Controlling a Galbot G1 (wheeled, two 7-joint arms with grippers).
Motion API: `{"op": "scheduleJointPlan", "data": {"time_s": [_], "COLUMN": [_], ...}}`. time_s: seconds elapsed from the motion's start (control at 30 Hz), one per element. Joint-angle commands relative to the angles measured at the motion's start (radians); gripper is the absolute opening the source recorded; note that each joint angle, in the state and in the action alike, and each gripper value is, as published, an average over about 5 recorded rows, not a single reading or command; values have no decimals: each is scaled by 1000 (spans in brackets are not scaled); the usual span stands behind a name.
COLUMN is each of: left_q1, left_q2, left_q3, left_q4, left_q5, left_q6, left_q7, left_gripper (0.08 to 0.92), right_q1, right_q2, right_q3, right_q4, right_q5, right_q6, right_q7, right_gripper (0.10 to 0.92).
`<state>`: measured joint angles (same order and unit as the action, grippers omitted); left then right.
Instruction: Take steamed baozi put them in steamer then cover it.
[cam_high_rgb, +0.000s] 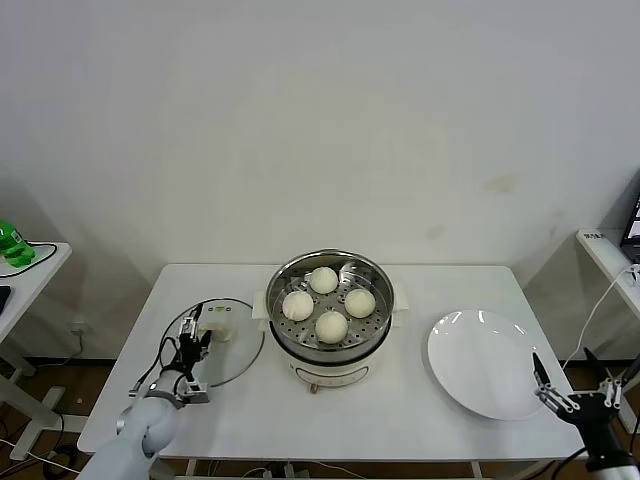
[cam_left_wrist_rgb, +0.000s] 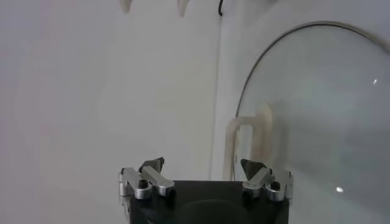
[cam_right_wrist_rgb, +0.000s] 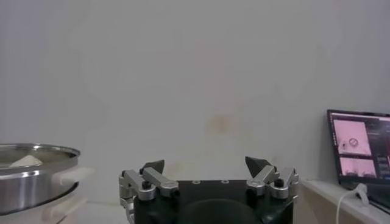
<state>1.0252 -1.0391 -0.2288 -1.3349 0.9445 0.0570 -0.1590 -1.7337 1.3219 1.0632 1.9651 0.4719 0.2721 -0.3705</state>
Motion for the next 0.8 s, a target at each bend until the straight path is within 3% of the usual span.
{"op": "scheduleJointPlan", "data": {"time_s": [0.03,0.3,0.8], "left_q1": [-59,-75,-52], "left_q2": [-8,-17,-44], "left_q3": [19,17,3], "left_q4": [70,95,124], "left_q5": [16,26,101], "left_q6": [-1,-8,-28], "left_q7": [-8,-28,-96], "left_gripper": [823,793,369], "right_q1": [-7,-4,6], "right_q2": [6,7,4], "right_q3": [3,2,6], "right_q4": [4,5,15], "right_q5": [3,7,17], "right_q6": [5,5,-2], "right_q7": [-1,1,6], "right_gripper": [823,823,823]}}
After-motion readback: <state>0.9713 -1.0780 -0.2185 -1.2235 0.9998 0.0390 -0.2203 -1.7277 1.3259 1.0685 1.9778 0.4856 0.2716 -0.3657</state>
